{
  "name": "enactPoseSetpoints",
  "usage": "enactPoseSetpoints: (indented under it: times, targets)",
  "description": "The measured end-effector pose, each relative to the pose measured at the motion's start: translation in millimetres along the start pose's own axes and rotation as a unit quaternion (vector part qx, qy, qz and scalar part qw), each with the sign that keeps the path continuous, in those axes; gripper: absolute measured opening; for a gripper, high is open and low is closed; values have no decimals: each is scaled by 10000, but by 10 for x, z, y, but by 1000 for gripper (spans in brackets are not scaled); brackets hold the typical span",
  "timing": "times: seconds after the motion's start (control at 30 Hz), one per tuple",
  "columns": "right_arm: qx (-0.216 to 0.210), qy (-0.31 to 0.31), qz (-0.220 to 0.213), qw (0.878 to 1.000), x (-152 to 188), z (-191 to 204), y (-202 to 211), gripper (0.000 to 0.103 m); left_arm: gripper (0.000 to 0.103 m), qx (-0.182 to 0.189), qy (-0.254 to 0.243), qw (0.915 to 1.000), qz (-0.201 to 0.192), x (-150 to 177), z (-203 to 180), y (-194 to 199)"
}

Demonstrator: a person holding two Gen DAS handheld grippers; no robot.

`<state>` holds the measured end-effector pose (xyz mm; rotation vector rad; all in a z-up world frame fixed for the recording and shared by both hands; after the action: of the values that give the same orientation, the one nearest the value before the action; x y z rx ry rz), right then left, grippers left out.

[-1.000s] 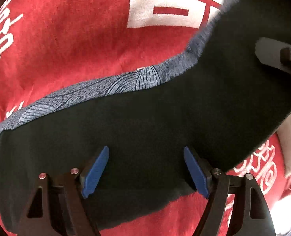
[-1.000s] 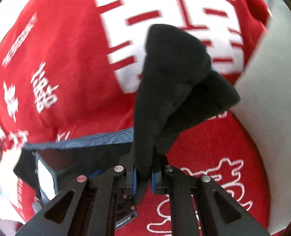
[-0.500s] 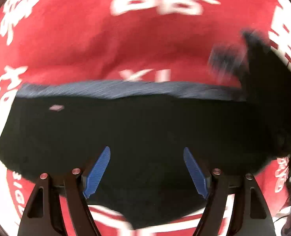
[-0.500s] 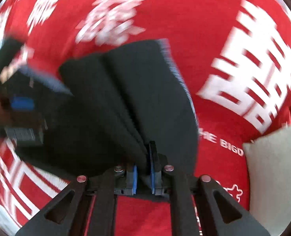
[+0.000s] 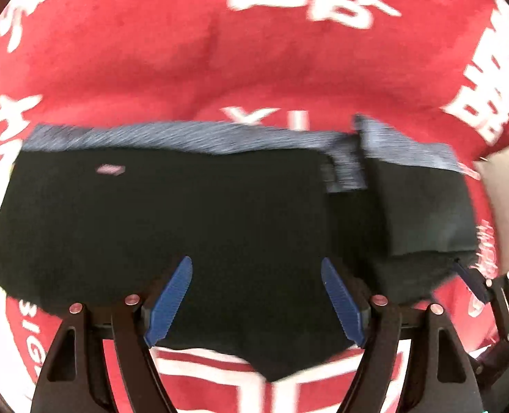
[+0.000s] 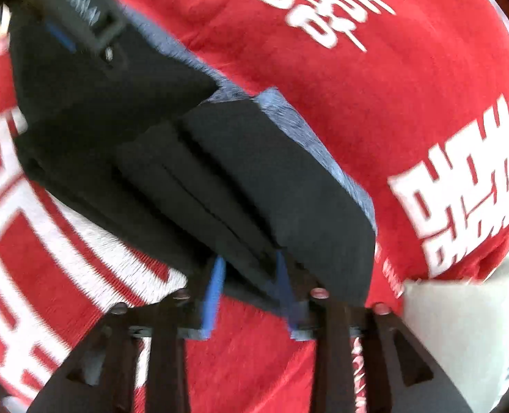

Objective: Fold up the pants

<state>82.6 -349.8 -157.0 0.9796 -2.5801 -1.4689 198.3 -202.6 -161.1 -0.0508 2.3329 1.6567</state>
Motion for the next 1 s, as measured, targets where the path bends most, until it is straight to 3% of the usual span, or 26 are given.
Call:
enactPoseSetpoints:
  times: [0.03, 0.1, 0.27, 0.37, 0.43, 0.5, 0.57, 0.7, 0.77, 0.83, 0.9, 0.93, 1.0]
  targets:
    - [-296, -417, 60, 9987, 24, -149, 55, 53, 91, 93, -77, 9999, -1, -30, -128, 39]
    - [-669, -1134, 78, 9913, 14, -415, 125, 59, 91, 328, -280, 9991, -46, -103, -336, 68]
    - [-1204, -2645, 211, 9566, 117, -1036, -30, 60, 91, 782, -403, 9961, 1, -229, -650, 44]
    - [-1931, -3446, 464, 9175, 187, -1205, -324, 60, 91, 951, -372, 9947, 101, -265, -747, -47]
    - [-2498, -3899, 745, 8832, 293, -1187, -537, 60, 91, 1088, -298, 9934, 211, -301, -765, -185]
    - [-2733, -4128, 735, 8657, 395, -1142, -613, 60, 91, 1225, -213, 9917, 320, -283, -805, -234]
    - [-2765, -4093, 609, 8674, 414, -1120, -591, 60, 91, 1286, -181, 9908, 375, -271, -831, -269]
    - [-2678, -3840, 519, 8821, 394, -1065, -547, 60, 91, 1449, -166, 9880, 513, -253, -891, -325]
    - [-2696, -3863, 505, 8806, 398, -1079, -564, 60, 91, 1468, -201, 9873, 573, -254, -919, -362]
    - [-2776, -3995, 498, 8722, 415, -1116, -587, 60, 80, 1459, -252, 9867, 670, -248, -941, -410]
    - [-2862, -4115, 488, 8639, 440, -1155, -601, 60, 75, 1458, -272, 9860, 763, -235, -944, -444]
    - [-2897, -4153, 478, 8610, 454, -1166, -602, 60, 66, 1434, -303, 9862, 771, -233, -950, -450]
    - [-2913, -4149, 465, 8607, 466, -1173, -598, 60, 59, 1312, -381, 9876, 774, -229, -948, -450]
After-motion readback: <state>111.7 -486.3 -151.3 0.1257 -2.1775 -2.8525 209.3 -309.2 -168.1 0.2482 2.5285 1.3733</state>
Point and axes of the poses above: each gripper's, at about its wrist camera, not at the fingertips, and y roughly against the way its jaws point, z to its left, x to its underside, the point moved 5 cm from there along -y, roughly the way its jaws point, and after that the axes turned 6 degrees about x, right-handed, at the moved point
